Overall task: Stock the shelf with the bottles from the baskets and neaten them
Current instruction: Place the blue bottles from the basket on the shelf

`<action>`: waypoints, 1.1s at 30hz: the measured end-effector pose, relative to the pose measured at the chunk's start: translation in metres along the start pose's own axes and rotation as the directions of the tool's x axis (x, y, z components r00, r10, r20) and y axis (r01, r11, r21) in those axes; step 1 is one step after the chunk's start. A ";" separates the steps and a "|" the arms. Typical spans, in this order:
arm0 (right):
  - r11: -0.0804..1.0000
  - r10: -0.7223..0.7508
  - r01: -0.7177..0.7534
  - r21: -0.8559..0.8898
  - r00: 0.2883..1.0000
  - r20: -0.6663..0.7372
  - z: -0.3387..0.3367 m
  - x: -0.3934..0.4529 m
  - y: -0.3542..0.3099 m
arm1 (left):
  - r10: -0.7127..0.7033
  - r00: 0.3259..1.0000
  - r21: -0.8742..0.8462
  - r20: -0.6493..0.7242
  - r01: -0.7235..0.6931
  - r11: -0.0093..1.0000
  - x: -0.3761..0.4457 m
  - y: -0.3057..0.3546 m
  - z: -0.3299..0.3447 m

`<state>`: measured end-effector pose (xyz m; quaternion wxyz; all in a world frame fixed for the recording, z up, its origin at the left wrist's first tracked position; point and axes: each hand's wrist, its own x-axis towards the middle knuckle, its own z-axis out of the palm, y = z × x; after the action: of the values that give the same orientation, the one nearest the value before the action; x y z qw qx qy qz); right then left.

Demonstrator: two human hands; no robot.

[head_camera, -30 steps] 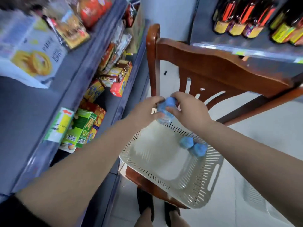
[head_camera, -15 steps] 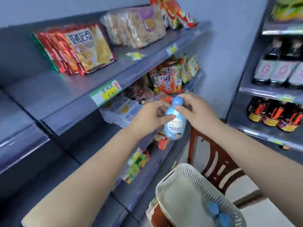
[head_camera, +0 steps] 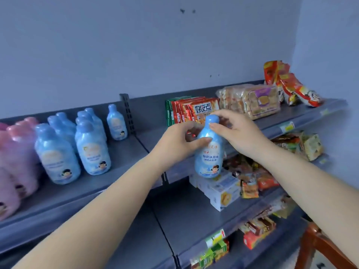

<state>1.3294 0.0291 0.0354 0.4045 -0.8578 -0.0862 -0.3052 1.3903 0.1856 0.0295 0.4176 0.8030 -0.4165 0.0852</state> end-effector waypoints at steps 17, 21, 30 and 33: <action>0.980 -0.185 0.161 0.120 0.955 0.230 0.111 0.134 -0.055 | -0.244 0.957 0.358 -0.160 0.287 0.889 0.019 -0.039 -0.156; 0.979 -0.187 0.158 0.127 0.945 0.268 0.141 0.164 -0.057 | -0.343 0.930 0.410 -0.132 0.366 0.835 0.036 -0.055 -0.181; 0.986 -0.154 0.129 0.101 0.939 0.308 0.199 0.219 -0.049 | -0.496 0.861 0.418 -0.112 0.493 0.763 0.073 -0.109 -0.217; 0.987 -0.153 0.128 0.097 0.933 0.325 0.212 0.232 -0.043 | -0.514 0.851 0.437 -0.107 0.504 0.745 0.084 -0.126 -0.222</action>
<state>1.5940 0.1931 0.0972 0.3931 -0.8728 -0.2254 -0.1814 1.5840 0.3382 0.1365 0.2237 0.9608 -0.1547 0.0537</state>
